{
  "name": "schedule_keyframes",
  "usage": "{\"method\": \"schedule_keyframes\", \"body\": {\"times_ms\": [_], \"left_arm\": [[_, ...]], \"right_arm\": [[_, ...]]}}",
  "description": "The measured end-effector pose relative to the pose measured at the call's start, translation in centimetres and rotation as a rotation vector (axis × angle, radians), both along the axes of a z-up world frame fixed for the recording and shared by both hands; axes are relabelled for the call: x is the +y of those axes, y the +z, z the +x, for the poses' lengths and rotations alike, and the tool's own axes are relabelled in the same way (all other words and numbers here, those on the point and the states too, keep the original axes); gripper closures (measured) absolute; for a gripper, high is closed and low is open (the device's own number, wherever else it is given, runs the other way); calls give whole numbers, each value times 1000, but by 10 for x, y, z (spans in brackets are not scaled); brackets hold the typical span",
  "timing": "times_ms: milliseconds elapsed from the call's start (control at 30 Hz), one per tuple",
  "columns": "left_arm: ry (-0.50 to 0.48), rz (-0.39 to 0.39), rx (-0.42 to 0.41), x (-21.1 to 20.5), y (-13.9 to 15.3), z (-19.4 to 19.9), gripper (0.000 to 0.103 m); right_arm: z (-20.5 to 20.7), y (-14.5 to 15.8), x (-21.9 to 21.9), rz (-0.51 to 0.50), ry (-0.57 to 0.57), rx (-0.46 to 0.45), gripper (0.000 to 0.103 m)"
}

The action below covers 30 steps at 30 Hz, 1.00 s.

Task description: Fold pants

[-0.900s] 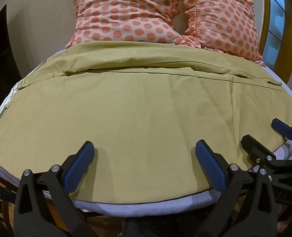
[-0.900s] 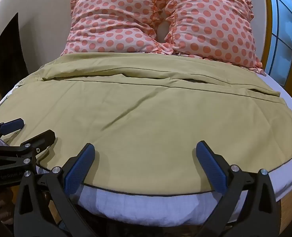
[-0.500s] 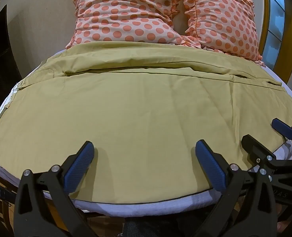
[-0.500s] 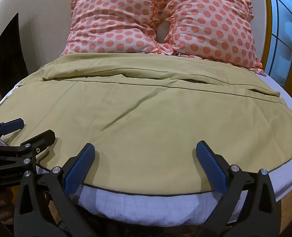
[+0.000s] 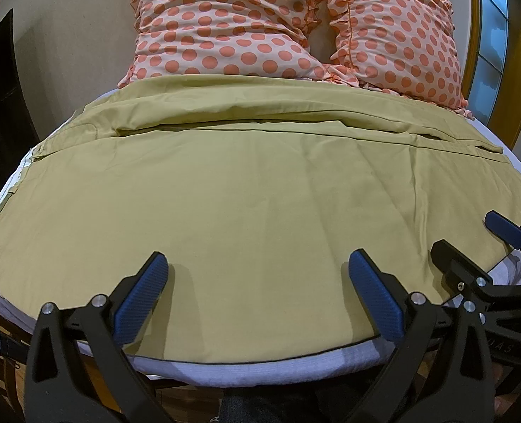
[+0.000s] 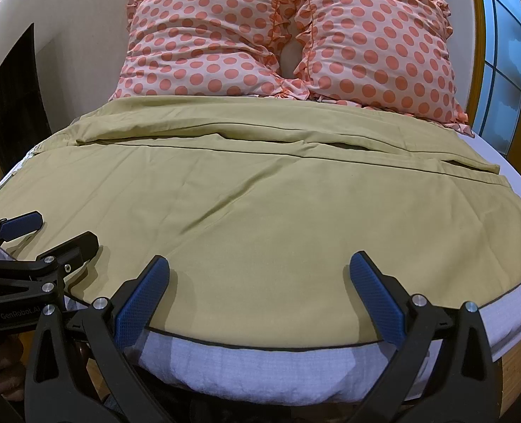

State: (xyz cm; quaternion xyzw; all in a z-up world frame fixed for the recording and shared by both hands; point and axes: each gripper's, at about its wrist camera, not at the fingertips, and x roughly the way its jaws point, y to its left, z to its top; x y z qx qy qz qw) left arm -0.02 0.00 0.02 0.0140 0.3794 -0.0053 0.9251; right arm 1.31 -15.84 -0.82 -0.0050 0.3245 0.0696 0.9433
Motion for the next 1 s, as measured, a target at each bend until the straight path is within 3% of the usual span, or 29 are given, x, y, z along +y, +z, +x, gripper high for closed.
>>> {"method": "schedule_keyframes", "body": {"times_ms": [1000], "left_arm": [[0,0,-5,0,0,0,2]], "right_arm": [[-1,2,0,2,-1,-13,1]]}}
